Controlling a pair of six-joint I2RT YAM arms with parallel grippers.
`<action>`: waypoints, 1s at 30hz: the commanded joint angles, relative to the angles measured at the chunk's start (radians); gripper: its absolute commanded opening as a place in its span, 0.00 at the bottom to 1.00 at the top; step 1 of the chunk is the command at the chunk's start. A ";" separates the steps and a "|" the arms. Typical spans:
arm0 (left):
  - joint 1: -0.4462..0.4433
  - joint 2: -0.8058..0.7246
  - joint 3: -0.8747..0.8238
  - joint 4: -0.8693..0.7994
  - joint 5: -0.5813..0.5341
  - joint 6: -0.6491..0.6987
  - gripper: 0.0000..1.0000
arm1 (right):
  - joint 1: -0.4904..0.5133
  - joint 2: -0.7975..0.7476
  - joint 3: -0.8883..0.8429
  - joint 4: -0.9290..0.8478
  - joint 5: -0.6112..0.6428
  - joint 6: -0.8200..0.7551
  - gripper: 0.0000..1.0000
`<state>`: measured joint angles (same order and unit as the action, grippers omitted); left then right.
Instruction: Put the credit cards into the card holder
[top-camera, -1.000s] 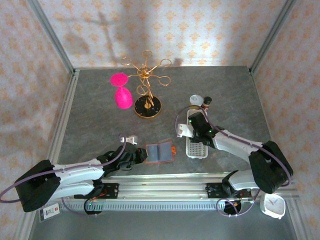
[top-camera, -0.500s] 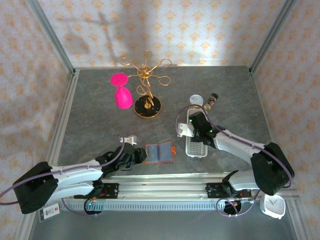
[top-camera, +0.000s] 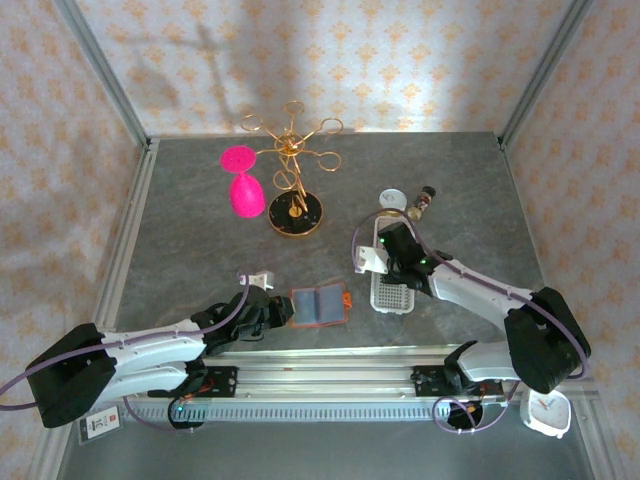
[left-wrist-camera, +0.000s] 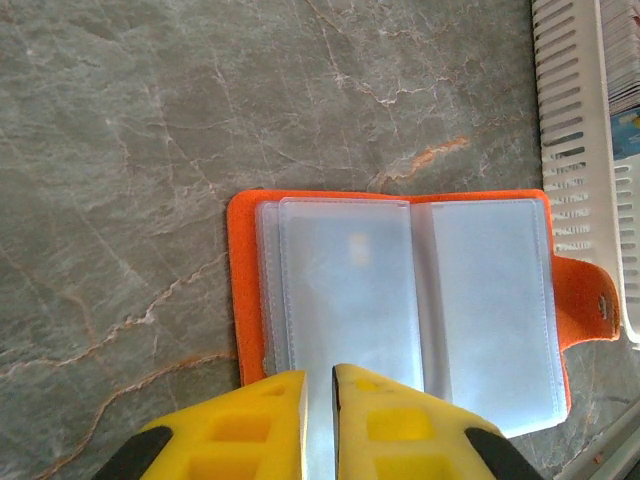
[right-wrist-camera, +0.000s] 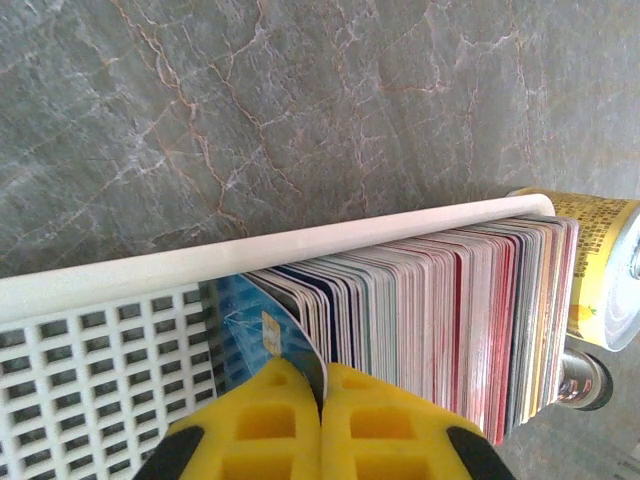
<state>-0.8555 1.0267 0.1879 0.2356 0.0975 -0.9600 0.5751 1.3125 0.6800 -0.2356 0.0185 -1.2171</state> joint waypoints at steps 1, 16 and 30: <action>0.006 -0.014 -0.011 -0.001 -0.005 0.004 0.16 | -0.008 0.001 0.037 0.005 0.018 0.002 0.00; 0.006 -0.019 -0.009 -0.009 -0.005 0.012 0.15 | -0.009 -0.044 0.109 -0.171 -0.074 0.036 0.00; 0.005 -0.030 0.021 -0.032 -0.002 0.023 0.16 | -0.009 -0.161 0.072 -0.261 -0.094 0.091 0.00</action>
<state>-0.8555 1.0027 0.1883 0.2279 0.0975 -0.9588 0.5724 1.1580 0.7708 -0.4828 -0.1009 -1.1473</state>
